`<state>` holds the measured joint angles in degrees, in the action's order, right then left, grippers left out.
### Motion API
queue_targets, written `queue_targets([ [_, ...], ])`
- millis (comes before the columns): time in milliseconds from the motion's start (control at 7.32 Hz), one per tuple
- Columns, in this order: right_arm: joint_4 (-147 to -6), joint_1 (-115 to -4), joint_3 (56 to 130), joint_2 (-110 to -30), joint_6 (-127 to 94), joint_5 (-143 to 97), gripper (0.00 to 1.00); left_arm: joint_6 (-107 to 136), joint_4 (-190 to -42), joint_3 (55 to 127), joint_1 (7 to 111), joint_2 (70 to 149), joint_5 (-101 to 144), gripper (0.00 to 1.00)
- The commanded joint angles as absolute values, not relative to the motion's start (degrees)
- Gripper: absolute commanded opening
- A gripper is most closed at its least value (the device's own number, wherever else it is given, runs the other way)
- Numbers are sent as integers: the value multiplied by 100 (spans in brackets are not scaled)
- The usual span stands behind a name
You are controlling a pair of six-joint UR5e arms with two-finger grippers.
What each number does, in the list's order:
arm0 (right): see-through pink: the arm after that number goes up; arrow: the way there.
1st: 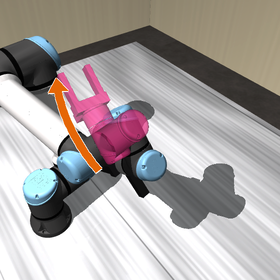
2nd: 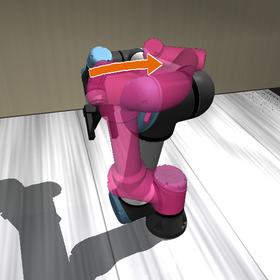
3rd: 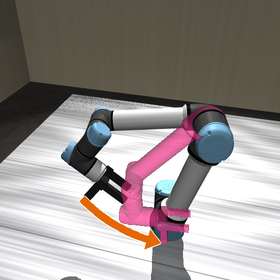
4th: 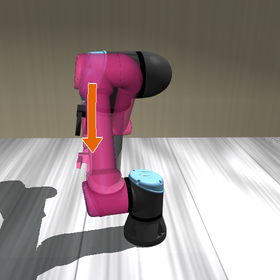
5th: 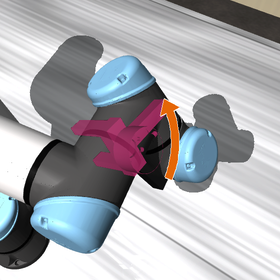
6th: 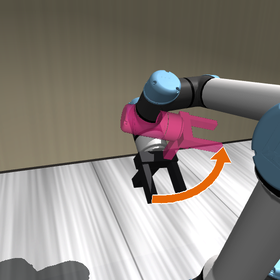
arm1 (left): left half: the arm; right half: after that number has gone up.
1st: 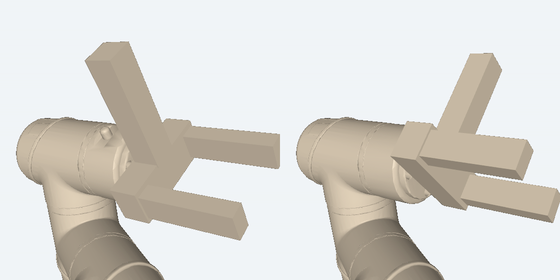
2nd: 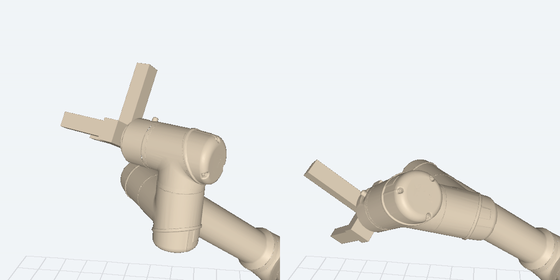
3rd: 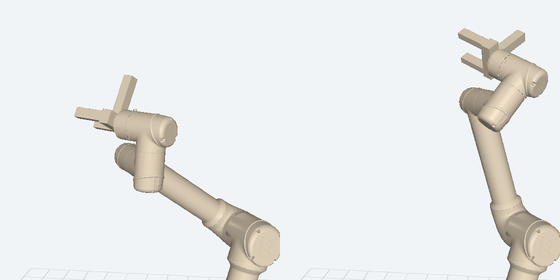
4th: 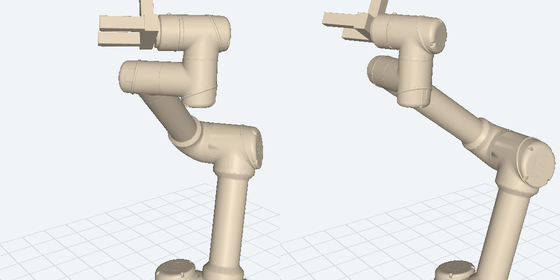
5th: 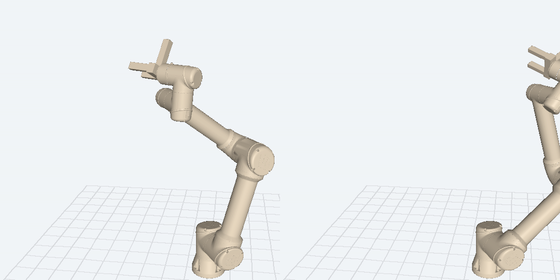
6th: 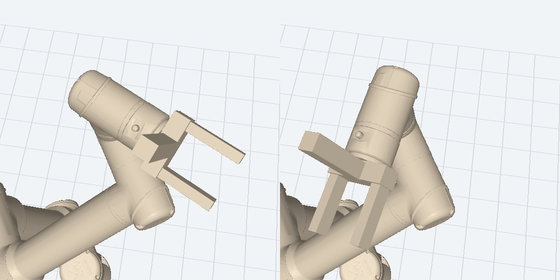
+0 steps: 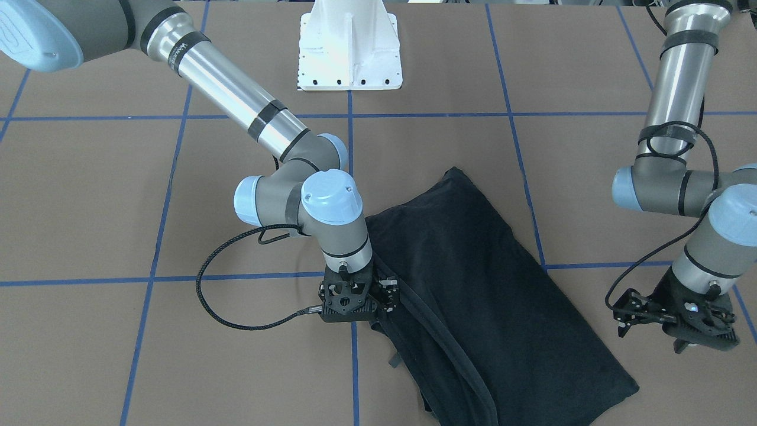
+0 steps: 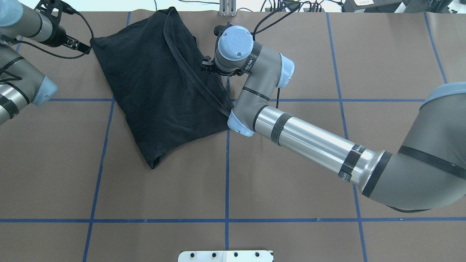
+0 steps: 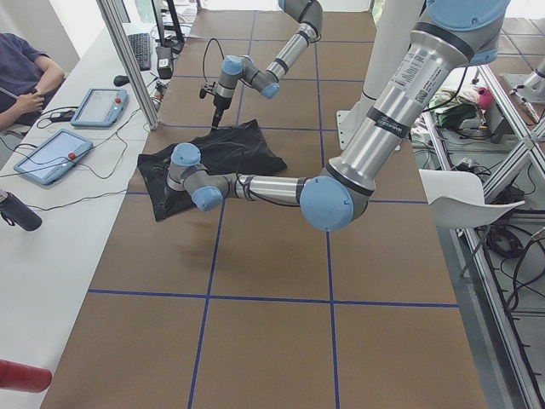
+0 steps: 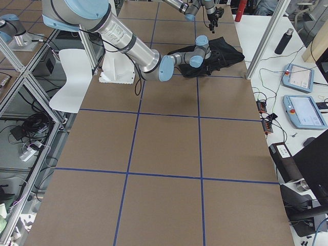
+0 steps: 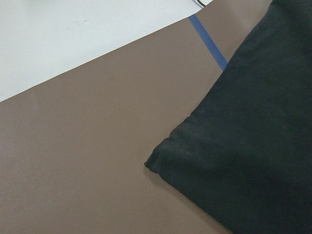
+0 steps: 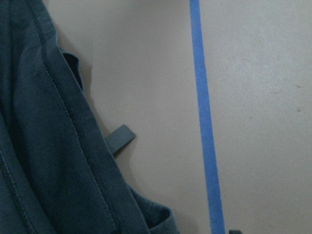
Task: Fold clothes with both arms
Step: 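Move the right gripper down to the bundle edge nearest it and grasp it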
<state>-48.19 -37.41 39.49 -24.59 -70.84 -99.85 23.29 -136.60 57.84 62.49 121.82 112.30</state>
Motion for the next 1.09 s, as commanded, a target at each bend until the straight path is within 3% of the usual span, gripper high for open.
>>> queue_targets([
  [0,-4808,-3718,3938,-2452,-7084,-9976,66,2329,-13658,5783,6249,12182,11232,100],
  [683,-4808,-3656,3937,-2443,-7084,-9941,59,2329,-13658,5783,6249,12182,11224,100],
  [956,-4808,-3656,3938,-2417,-7084,-9940,45,2329,-13658,5783,6249,12182,11224,100],
])
